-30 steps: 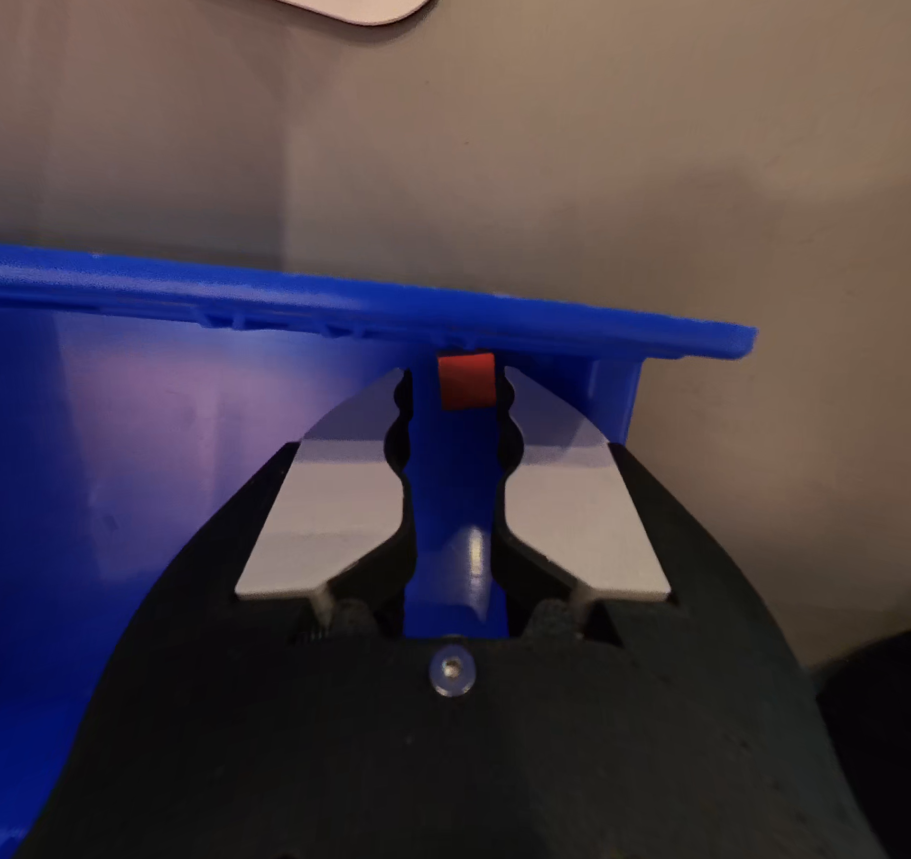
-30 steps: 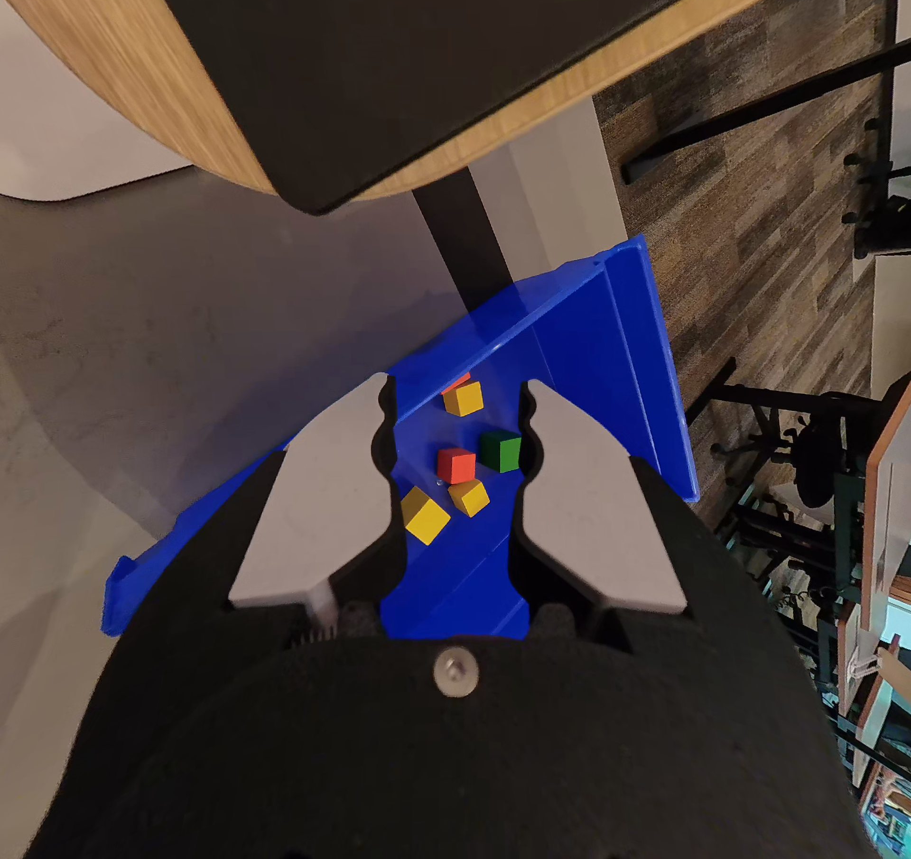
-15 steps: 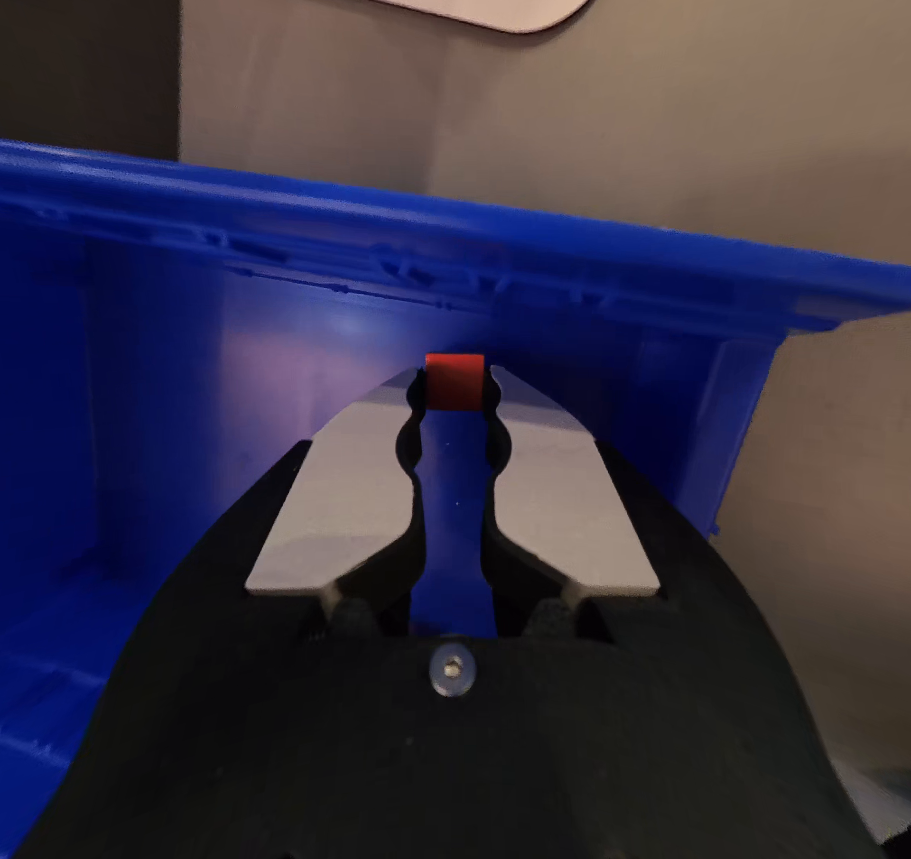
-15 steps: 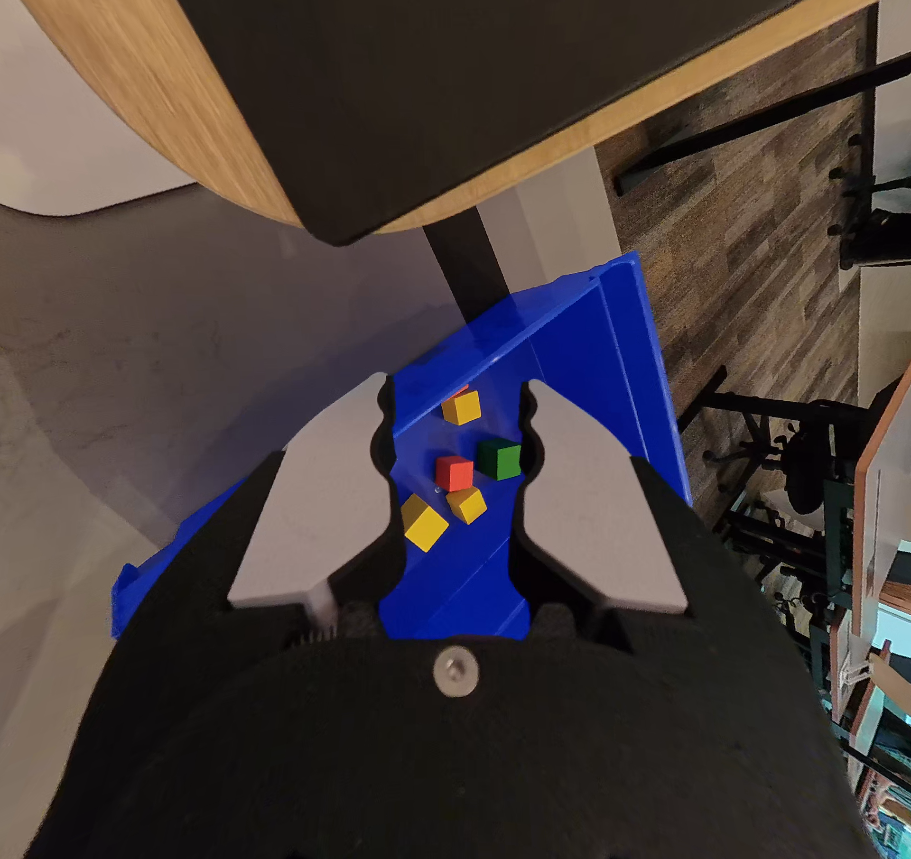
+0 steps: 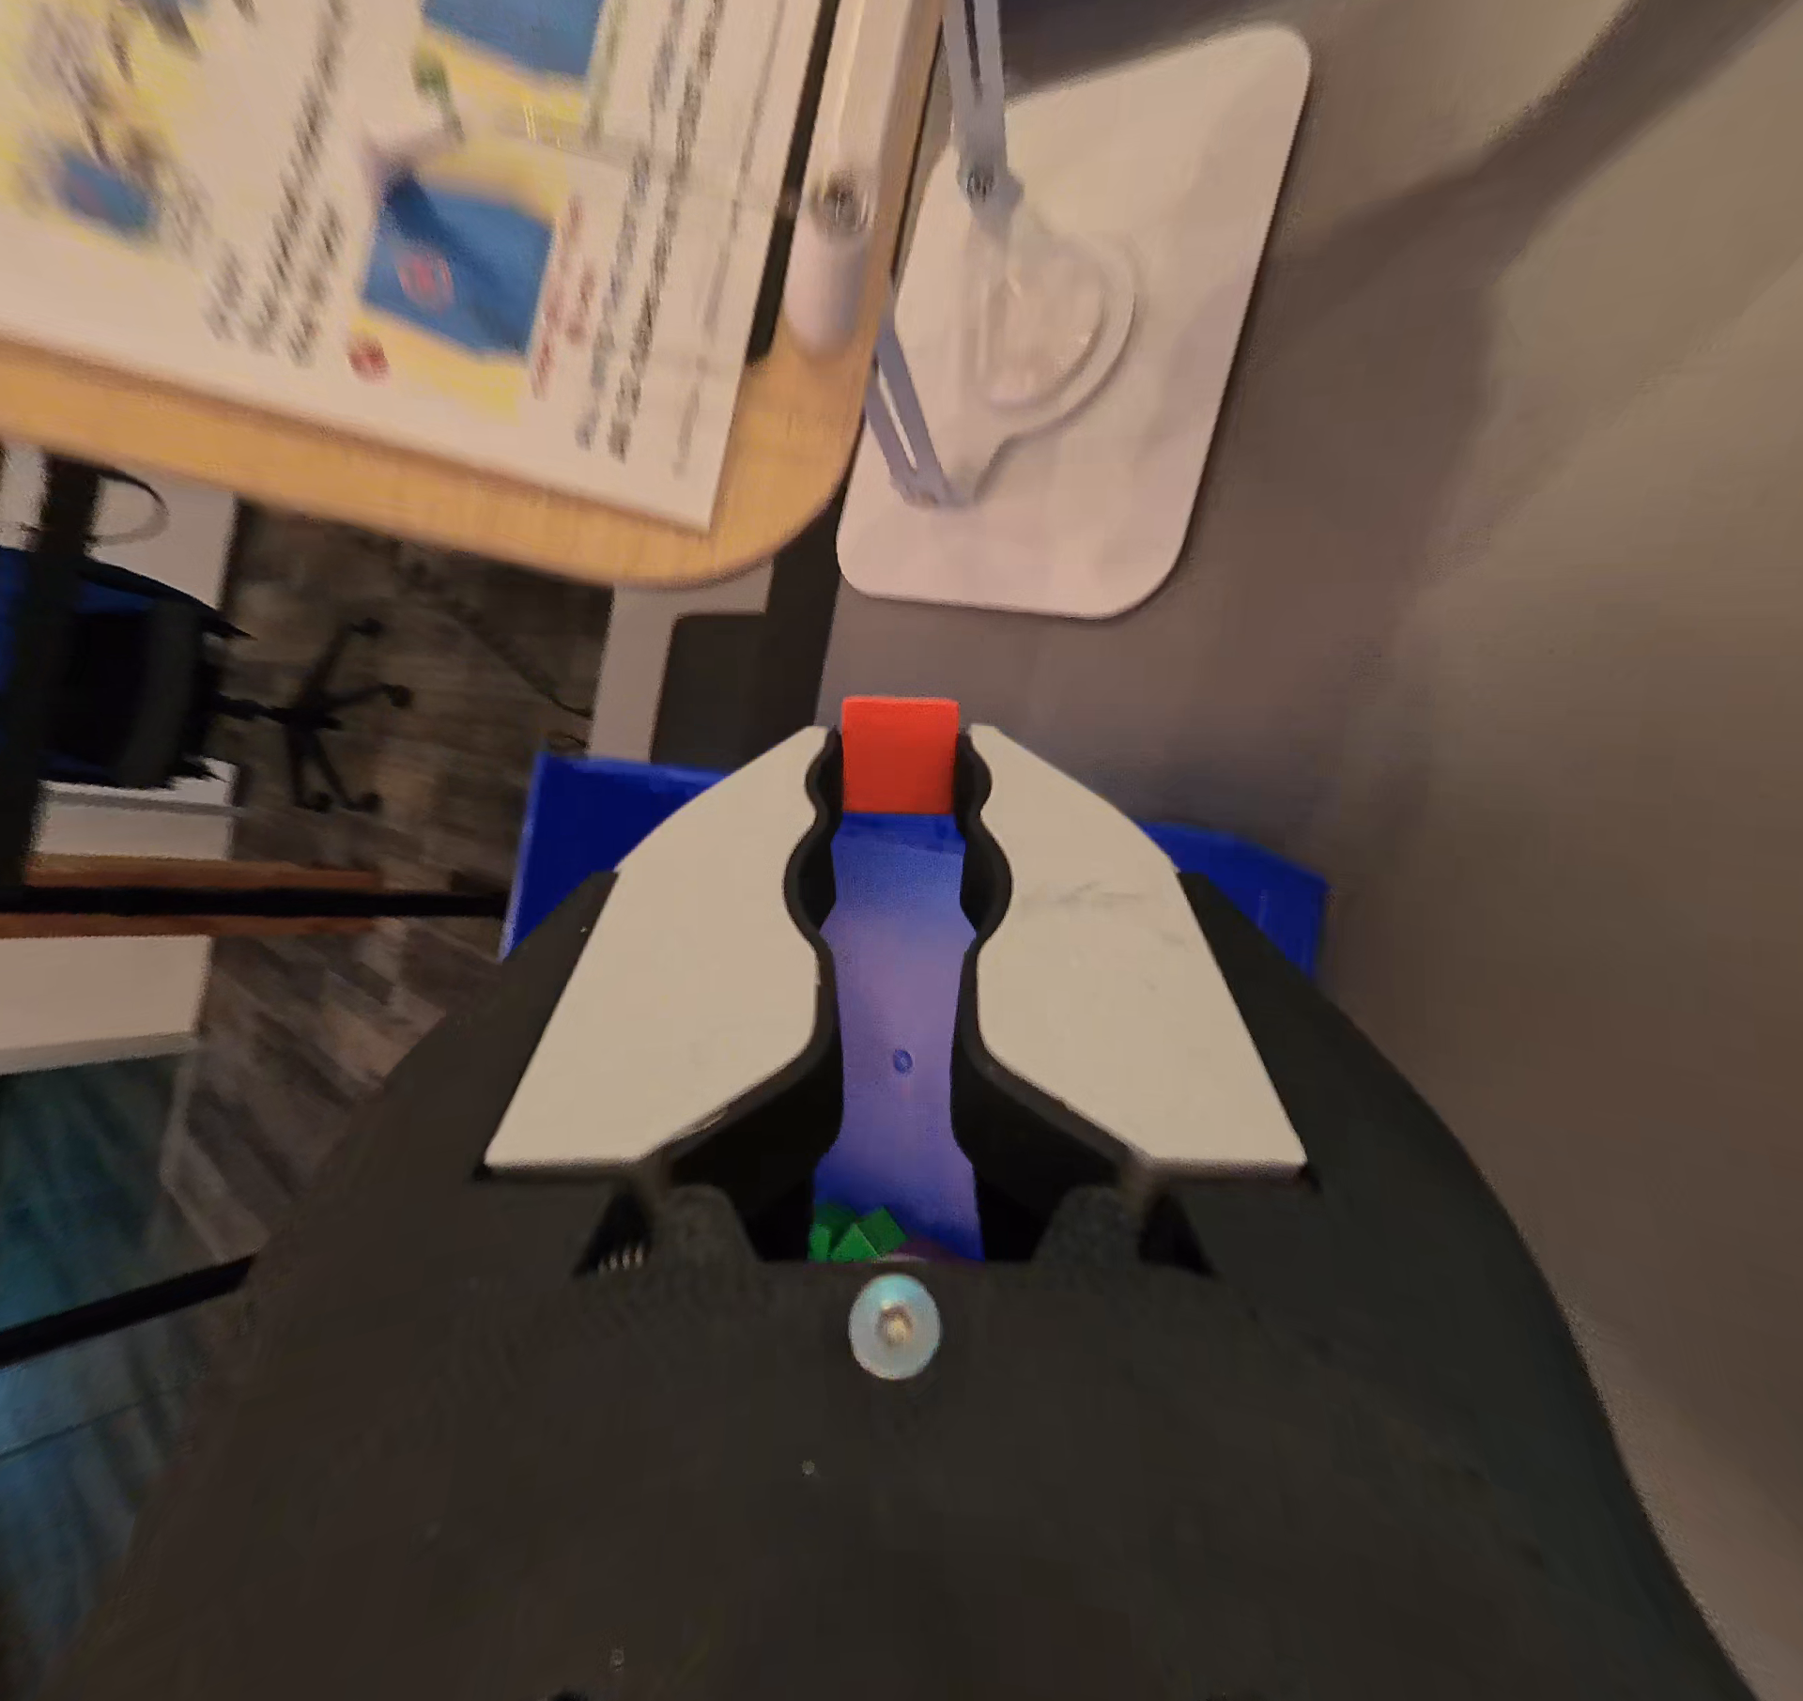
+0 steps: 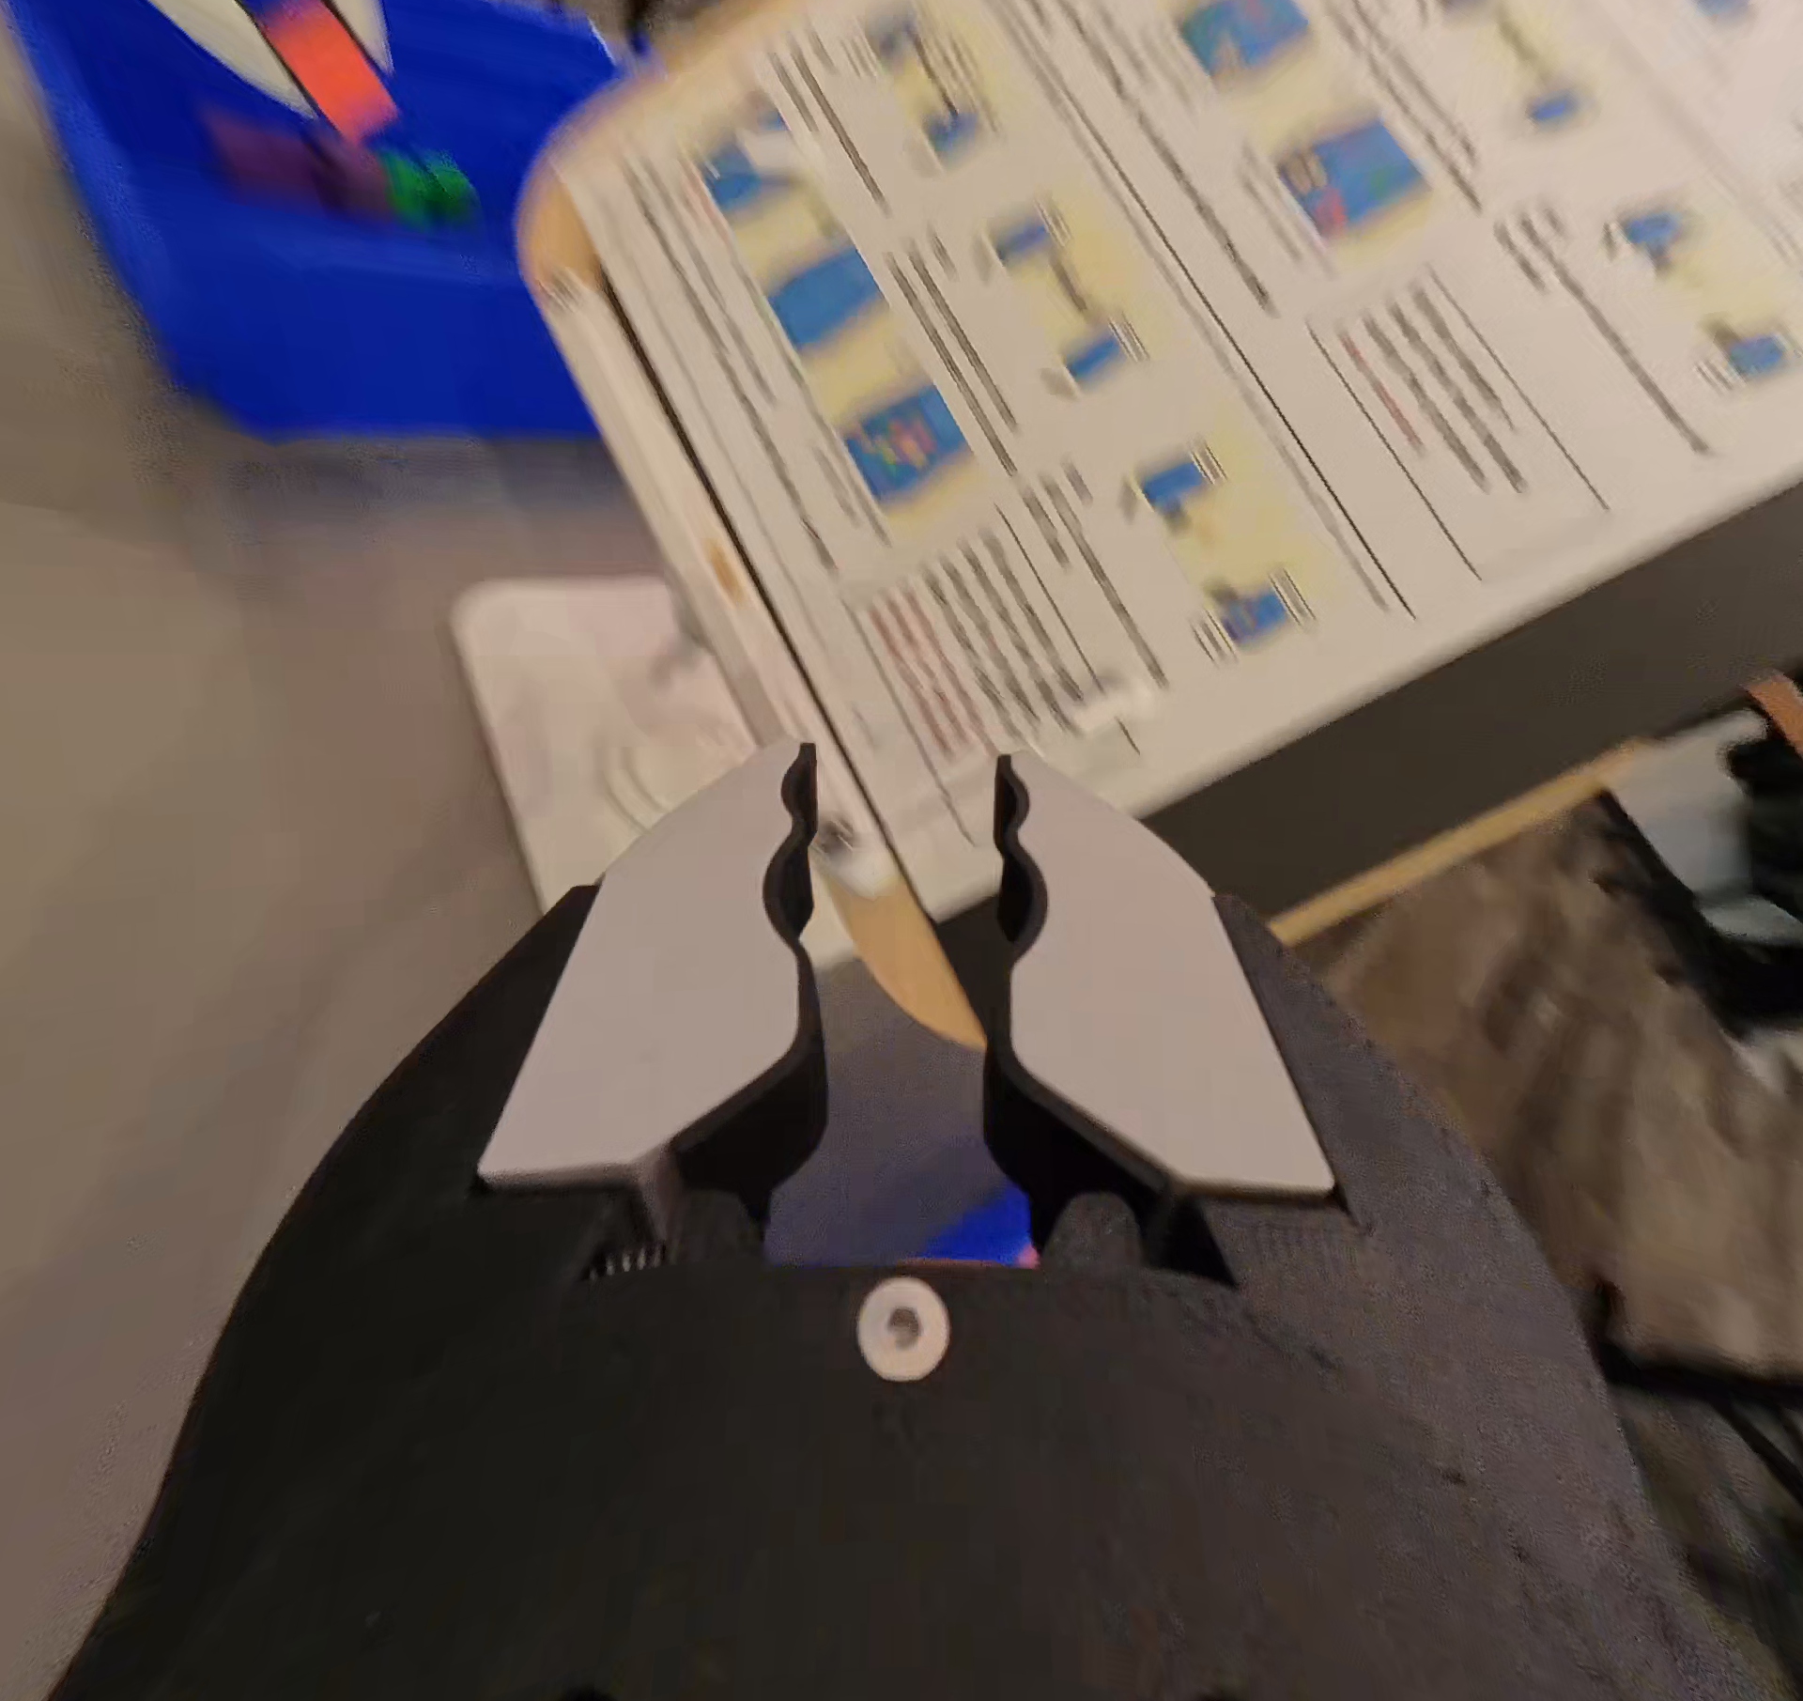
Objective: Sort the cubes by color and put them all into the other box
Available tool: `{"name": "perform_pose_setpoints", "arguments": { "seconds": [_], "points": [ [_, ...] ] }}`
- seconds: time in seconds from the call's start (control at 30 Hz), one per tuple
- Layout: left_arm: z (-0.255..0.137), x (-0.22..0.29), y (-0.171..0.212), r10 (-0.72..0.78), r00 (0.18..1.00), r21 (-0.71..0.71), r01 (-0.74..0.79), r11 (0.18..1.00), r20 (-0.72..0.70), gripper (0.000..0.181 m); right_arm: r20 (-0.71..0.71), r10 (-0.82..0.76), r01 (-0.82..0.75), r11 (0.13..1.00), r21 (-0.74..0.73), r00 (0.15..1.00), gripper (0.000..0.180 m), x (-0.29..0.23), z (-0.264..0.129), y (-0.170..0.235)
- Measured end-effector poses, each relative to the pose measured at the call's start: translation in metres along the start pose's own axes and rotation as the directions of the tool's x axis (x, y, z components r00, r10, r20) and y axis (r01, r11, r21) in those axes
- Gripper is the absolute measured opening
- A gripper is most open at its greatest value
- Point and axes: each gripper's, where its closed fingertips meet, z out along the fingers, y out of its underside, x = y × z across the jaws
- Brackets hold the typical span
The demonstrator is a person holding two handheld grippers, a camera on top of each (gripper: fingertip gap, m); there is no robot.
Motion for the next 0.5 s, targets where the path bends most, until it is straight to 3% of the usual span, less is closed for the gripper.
{"name": "perform_pose_setpoints", "arguments": {
  "seconds": [0.03, 0.2, 0.4, 0.5],
  "points": [
    [-0.002, 0.001, -0.014, 0.026, 0.999, 0.022, -0.027, 0.999, 0.029, 0.021, 0.042, 0.026, -0.029, 0.998, 0.063, 0.999, 0.037, -0.013, 0.001, -0.015],
    [-0.01, 0.002, -0.088, 0.094, 0.967, 0.156, -0.133, 0.979, 0.236, 0.021, 0.282, 0.195, -0.268, 0.931, 0.249, 0.939, 0.047, -0.067, 0.016, -0.063],
    [-0.013, 0.01, -0.149, 0.125, 0.873, 0.197, -0.243, 0.95, 0.471, 0.021, 0.474, 0.342, -0.509, 0.812, 0.286, 0.812, 0.047, -0.097, 0.035, -0.078],
    [-0.008, 0.016, -0.165, 0.136, 0.841, 0.186, -0.269, 0.945, 0.524, 0.021, 0.52, 0.371, -0.574, 0.759, 0.307, 0.769, 0.047, -0.098, 0.033, -0.082]
  ]
}}
